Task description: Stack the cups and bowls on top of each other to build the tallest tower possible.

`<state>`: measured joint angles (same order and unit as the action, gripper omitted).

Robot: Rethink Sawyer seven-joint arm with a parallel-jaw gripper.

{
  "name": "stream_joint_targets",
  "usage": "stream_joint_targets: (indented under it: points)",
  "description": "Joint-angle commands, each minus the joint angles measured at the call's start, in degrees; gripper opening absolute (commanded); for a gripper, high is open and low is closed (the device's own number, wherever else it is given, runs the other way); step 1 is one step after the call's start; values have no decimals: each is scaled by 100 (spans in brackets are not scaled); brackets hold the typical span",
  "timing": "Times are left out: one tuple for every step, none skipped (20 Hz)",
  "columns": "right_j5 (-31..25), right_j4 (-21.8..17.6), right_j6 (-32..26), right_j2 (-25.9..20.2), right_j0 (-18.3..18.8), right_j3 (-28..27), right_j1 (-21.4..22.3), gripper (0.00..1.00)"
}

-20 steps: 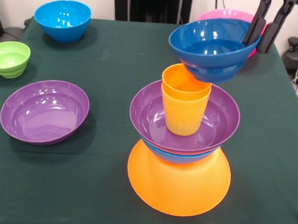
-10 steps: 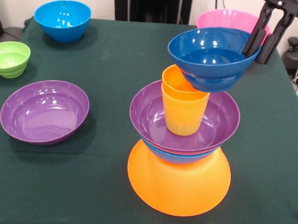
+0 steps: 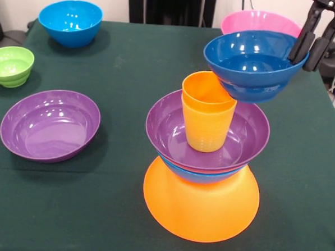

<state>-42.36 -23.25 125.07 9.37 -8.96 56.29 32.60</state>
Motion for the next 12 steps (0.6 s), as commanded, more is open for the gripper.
stream_joint_targets:
  points:
    - [-480,-382,-947,-204,-84,662,50,0]
    - [-432,-417,-969,-179,-83,699,63,0]
    - [-398,-444,-979,-157,-83,724,69,0]
    - [-364,-471,-989,-135,-82,749,75,0]
    - [-331,-505,-995,-112,-87,757,72,0]
    - [-298,-520,-996,-101,-84,787,80,0]
    - [-261,-541,-991,-77,-92,809,83,0]
    - [-236,-559,-974,-49,-103,829,85,0]
    - [-215,-576,-952,-17,-120,853,87,0]
    - [-195,-592,-929,15,-136,877,89,0]
    - [-170,-598,-907,39,-149,909,91,0]
    - [-145,-604,-884,63,-161,941,94,0]
